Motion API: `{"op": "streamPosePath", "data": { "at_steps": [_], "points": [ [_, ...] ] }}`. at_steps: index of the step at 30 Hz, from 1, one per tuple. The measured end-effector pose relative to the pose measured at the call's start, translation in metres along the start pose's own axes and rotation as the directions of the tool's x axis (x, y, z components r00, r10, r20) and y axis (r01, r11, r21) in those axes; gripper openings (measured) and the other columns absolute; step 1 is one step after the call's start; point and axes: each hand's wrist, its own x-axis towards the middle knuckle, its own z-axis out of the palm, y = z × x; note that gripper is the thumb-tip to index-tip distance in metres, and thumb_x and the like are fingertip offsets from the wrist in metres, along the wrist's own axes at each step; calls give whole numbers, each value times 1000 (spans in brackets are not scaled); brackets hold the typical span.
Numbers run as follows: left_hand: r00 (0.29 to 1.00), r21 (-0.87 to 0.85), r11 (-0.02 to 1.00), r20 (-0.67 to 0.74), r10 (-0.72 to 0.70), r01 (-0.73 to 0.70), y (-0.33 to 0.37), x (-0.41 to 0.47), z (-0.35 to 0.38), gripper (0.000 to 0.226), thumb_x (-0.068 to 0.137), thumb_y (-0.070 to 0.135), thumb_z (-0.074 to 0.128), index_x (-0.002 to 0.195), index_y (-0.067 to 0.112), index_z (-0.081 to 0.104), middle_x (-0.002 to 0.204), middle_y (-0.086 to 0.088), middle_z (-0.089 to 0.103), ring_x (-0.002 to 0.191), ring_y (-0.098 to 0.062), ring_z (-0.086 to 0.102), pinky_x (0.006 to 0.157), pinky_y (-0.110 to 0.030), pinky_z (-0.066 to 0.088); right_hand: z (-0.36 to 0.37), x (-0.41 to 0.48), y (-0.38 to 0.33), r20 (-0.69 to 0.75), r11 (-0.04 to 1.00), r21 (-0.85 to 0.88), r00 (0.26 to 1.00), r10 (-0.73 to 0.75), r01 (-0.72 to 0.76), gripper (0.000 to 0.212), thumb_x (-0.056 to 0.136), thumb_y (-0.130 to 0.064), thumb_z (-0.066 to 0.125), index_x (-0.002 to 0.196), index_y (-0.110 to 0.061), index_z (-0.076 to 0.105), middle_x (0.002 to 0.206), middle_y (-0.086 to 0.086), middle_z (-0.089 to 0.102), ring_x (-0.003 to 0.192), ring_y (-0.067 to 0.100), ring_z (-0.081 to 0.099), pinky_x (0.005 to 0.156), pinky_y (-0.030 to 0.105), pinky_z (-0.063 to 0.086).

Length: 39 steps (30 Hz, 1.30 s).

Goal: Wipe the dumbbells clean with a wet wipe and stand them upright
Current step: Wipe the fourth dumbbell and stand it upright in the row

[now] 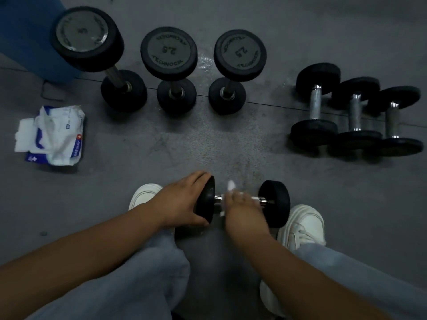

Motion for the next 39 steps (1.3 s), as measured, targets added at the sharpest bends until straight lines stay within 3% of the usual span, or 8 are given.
{"op": "streamPosePath", "data": {
  "at_steps": [8,11,14,17,21,25,31,39],
  "points": [
    [979,-40,998,200,-46,55,-4,18,-18,121,66,56,83,157,25,8,164,5,11,147,-16,23,116,-32,29,9,-4,-3,9,999,31,999,38,-38,55,98,-18,33,151,-7,22,150,16,33,137,31,31,113,43,26],
    [999,-87,996,53,-7,11,-3,28,-38,96,76,46,79,154,25,26,161,6,24,145,-15,29,115,-35,32,0,21,8,-60,996,76,997,43,-39,39,95,-17,38,133,-16,47,130,10,51,121,28,48,100,39,35],
    [996,116,989,0,93,-92,11,26,-38,92,83,47,70,155,19,21,164,0,14,149,-20,20,118,-37,29,-9,37,20,-97,967,89,965,245,-237,34,94,-19,40,127,-15,48,129,11,52,119,29,48,102,41,34],
    [992,448,887,104,71,-111,19,31,-30,128,72,59,75,156,13,-9,164,-7,-11,152,-25,-4,123,-40,11,-5,39,2,-164,988,149,987,-8,33,45,98,-21,41,142,-13,38,144,13,42,127,30,43,105,40,31],
    [994,579,808,71,83,-109,13,57,-38,129,63,62,79,155,12,3,162,-10,11,150,-27,13,120,-43,17,-23,47,22,-211,982,181,974,85,-46,31,97,-25,44,127,-19,50,126,6,48,116,27,47,95,38,36],
    [986,464,877,154,60,-125,12,91,-63,122,55,62,82,150,15,21,148,-5,38,129,-26,45,107,-35,35,-37,55,36,-273,977,211,959,72,-13,24,98,-25,46,114,-15,61,117,8,47,108,26,45,87,36,43],
    [936,260,965,343,-81,-12,4,129,-92,123,55,56,88,153,21,21,150,-2,40,133,-23,44,106,-29,37,-56,77,63,-314,956,286,936,162,-69,23,95,-26,54,111,-11,55,114,8,47,104,24,49,77,32,43],
    [995,-217,975,101,-19,41,-24,105,-69,113,63,55,82,155,22,25,158,1,29,138,-4,28,115,-21,22,-44,88,31,-205,952,305,975,89,-23,23,94,-15,46,114,-20,56,112,6,58,106,26,58,77,36,47]
  ]
}}
